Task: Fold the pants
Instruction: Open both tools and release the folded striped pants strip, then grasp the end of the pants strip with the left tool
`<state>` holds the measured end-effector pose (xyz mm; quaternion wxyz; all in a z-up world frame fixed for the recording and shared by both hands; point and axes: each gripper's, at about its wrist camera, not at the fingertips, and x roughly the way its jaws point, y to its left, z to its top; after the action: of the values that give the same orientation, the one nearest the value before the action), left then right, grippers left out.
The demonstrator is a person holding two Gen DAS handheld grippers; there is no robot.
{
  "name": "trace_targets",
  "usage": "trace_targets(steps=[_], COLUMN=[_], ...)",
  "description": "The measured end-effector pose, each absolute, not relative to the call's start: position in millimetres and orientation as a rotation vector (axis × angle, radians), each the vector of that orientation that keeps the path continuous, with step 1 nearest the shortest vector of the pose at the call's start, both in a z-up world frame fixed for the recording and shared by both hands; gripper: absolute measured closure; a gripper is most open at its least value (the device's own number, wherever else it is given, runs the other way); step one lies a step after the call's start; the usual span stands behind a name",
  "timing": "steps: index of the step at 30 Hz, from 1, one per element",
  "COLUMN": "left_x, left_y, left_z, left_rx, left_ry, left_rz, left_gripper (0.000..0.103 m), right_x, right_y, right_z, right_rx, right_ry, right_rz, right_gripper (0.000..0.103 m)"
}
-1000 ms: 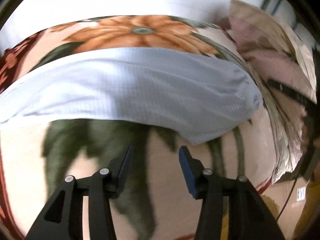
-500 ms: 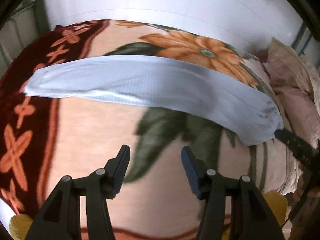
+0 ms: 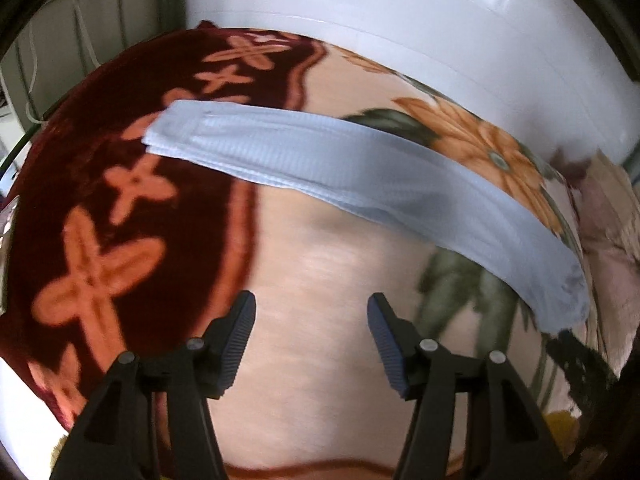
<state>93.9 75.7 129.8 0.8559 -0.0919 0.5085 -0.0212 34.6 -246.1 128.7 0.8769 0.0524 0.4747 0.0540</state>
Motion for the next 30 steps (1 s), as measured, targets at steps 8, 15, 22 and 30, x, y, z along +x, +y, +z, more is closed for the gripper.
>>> trace_targets(steps=[8, 15, 22, 30], left_x=[128, 167, 202, 232], left_y=[126, 165, 196, 212], left_z=[125, 112, 89, 76], left_rx=[-0.205, -0.236, -0.328, -0.416], left_ry=[1.056, 1.037, 1.032, 1.015], left_rz=[0.044, 0.112, 0.165, 0.218], left_gripper=[0.038, 0.033, 0.033, 0.032], right_x=[49, 57, 64, 65], right_y=[-230, -226, -229, -232], right_z=[114, 108, 93, 88], right_rx=[0.120, 0.083, 0.072, 0.063], right_ry=[0.980, 0.965, 0.989, 0.997], right_rz=[0.120, 0.106, 0.091, 0.086], right_gripper=[0.041, 0.041, 0.041, 0.041])
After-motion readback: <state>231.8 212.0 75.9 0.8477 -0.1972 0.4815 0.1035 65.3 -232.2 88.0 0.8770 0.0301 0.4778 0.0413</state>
